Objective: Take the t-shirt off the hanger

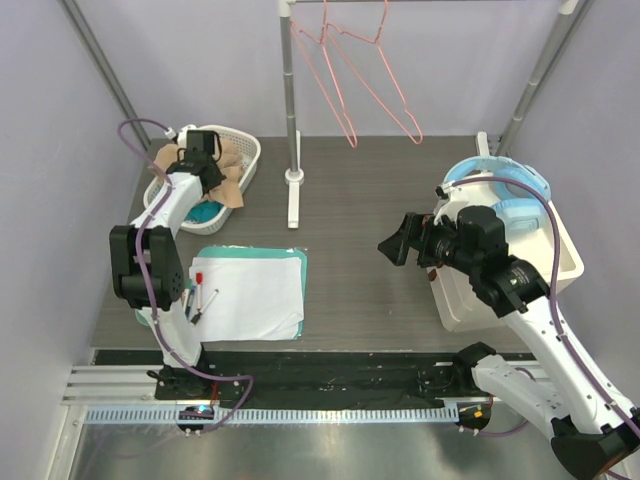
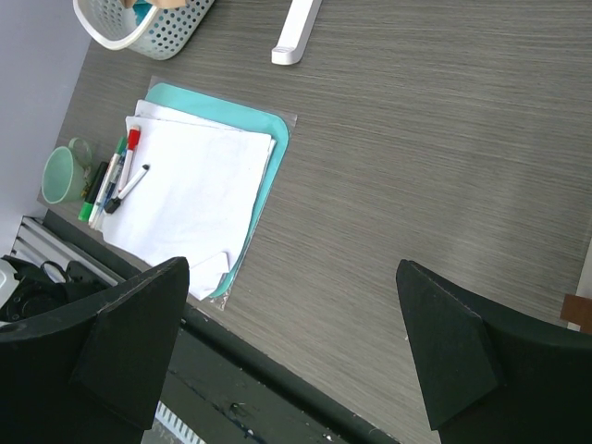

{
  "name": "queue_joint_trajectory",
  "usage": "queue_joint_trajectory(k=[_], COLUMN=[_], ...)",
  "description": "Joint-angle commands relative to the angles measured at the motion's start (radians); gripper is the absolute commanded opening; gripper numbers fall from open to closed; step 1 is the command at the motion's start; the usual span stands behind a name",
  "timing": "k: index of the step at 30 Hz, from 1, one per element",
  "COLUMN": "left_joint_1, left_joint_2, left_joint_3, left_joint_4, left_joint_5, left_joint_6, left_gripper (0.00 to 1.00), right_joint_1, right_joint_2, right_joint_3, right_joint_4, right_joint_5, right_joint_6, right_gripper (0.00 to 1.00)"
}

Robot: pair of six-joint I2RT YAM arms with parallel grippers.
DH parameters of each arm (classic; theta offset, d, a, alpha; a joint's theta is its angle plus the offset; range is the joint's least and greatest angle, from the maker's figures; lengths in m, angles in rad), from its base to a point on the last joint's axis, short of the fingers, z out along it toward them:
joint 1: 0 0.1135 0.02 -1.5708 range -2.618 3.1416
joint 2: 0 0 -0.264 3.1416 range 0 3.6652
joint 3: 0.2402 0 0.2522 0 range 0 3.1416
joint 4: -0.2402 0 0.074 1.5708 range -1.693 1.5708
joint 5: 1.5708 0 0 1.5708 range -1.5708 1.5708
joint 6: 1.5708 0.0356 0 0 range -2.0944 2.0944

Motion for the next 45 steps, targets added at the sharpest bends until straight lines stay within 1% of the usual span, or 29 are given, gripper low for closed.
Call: queue_joint_trajectory(k=[1, 5, 6, 9, 11, 15, 16, 17, 18, 19, 22, 23, 24, 25, 27, 28, 32, 34, 35, 36, 37, 38, 40, 41, 43, 44, 45], left_joint_1=[0.043, 0.077, 0.110, 0.120, 0.121, 0.121, 0.121, 0.121, 0.121, 0.120, 0.109, 0.102, 0.079, 0.078, 0.002, -0.013, -0.113, -0.156, -0.203, -0.233, -0.262, -0.329, -0.398, -0.472, -0.550, -0.623, -0.659], left_joint_2=[-0.030, 0.005, 0.032, 0.057, 0.053, 0.002, -0.013, -0.051, -0.073, -0.096, -0.202, -0.226, -0.274, -0.294, -0.357, -0.378, -0.489, -0.559, -0.579, -0.599, -0.631, -0.647, -0.670, -0.691, -0.714, -0.743, -0.763], left_joint_3=[0.010, 0.015, 0.022, 0.035, -0.011, -0.102, -0.138, -0.157, -0.175, -0.214, -0.269, -0.274, -0.278, -0.278, -0.275, -0.278, -0.303, -0.330, -0.340, -0.349, -0.366, -0.379, -0.422, -0.436, -0.484, -0.502, -0.522], left_joint_4=[0.035, 0.021, -0.020, -0.071, -0.068, -0.050, -0.040, -0.028, -0.001, 0.012, 0.042, 0.044, 0.039, 0.032, -0.003, -0.010, -0.025, -0.011, 0.002, 0.025, 0.035, 0.050, 0.105, 0.119, 0.160, 0.179, 0.212], left_joint_5=[-0.218, -0.216, -0.206, -0.143, -0.100, -0.078, -0.069, -0.055, -0.031, -0.017, 0.009, 0.009, 0.008, -0.007, -0.031, -0.040, -0.048, -0.020, 0.003, 0.055, 0.073, 0.098, 0.170, 0.186, 0.209, 0.210, 0.213], left_joint_6=[-0.057, -0.094, -0.108, -0.143, -0.163, -0.212, -0.214, -0.215, -0.211, -0.208, -0.203, -0.200, -0.183, -0.177, -0.171, -0.165, -0.166, -0.166, -0.162, -0.159, -0.159, -0.157, -0.155, -0.155, -0.162, -0.163, -0.174], left_gripper=[0.00, 0.00, 0.00, 0.00, 0.00, 0.00, 0.03, 0.10, 0.20, 0.41, 0.72, 0.75, 0.82, 0.86, 0.88, 0.91, 0.92, 0.92, 0.92, 0.93, 0.93, 0.93, 0.95, 0.96, 0.96, 0.96, 0.96], right_joint_1=[0.000, 0.001, 0.001, 0.001, 0.001, 0.000, 0.001, 0.001, 0.001, 0.000, 0.001, 0.001, 0.000, 0.001, 0.001, 0.001, 0.001, 0.001, 0.001, 0.001, 0.000, 0.001, 0.000, 0.001, 0.001, 0.001, 0.001], right_joint_2=[0.006, 0.009, 0.011, 0.014, 0.019, 0.020, 0.019, 0.017, 0.014, 0.008, -0.006, -0.010, -0.012, -0.015, -0.023, -0.027, -0.050, -0.056, -0.063, -0.069, -0.073, -0.075, -0.079, -0.079, -0.069, -0.063, -0.060], right_joint_3=[0.005, 0.005, 0.005, 0.002, 0.000, -0.004, -0.004, -0.003, -0.003, -0.003, -0.001, -0.001, -0.003, -0.001, -0.003, -0.003, -0.006, -0.006, -0.003, 0.000, 0.006, 0.008, 0.009, 0.015, 0.025, 0.028, 0.031], right_joint_4=[0.030, 0.030, 0.030, 0.038, 0.044, 0.050, 0.050, 0.050, 0.050, 0.049, 0.047, 0.047, 0.045, 0.045, 0.044, 0.044, 0.042, 0.039, 0.039, 0.035, 0.033, 0.032, 0.024, 0.021, 0.015, 0.012, 0.009], right_joint_5=[0.000, 0.008, 0.009, 0.011, 0.008, 0.003, -0.002, -0.002, -0.003, -0.002, 0.006, 0.012, 0.014, 0.012, 0.015, 0.015, 0.029, 0.043, 0.053, 0.061, 0.084, 0.095, 0.122, 0.127, 0.135, 0.133, 0.133], right_joint_6=[-0.004, -0.009, -0.012, -0.011, -0.009, -0.004, -0.003, -0.001, -0.003, -0.003, -0.003, -0.004, -0.001, 0.002, 0.008, 0.011, 0.019, 0.012, 0.008, 0.006, 0.003, 0.002, 0.002, 0.005, 0.006, 0.006, 0.005], right_gripper=[1.00, 1.00, 1.00, 1.00, 1.00, 1.00, 1.00, 1.00, 1.00, 1.00, 1.00, 1.00, 1.00, 1.00, 1.00, 1.00, 1.00, 1.00, 1.00, 1.00, 1.00, 1.00, 1.00, 1.00, 1.00, 1.00, 1.00])
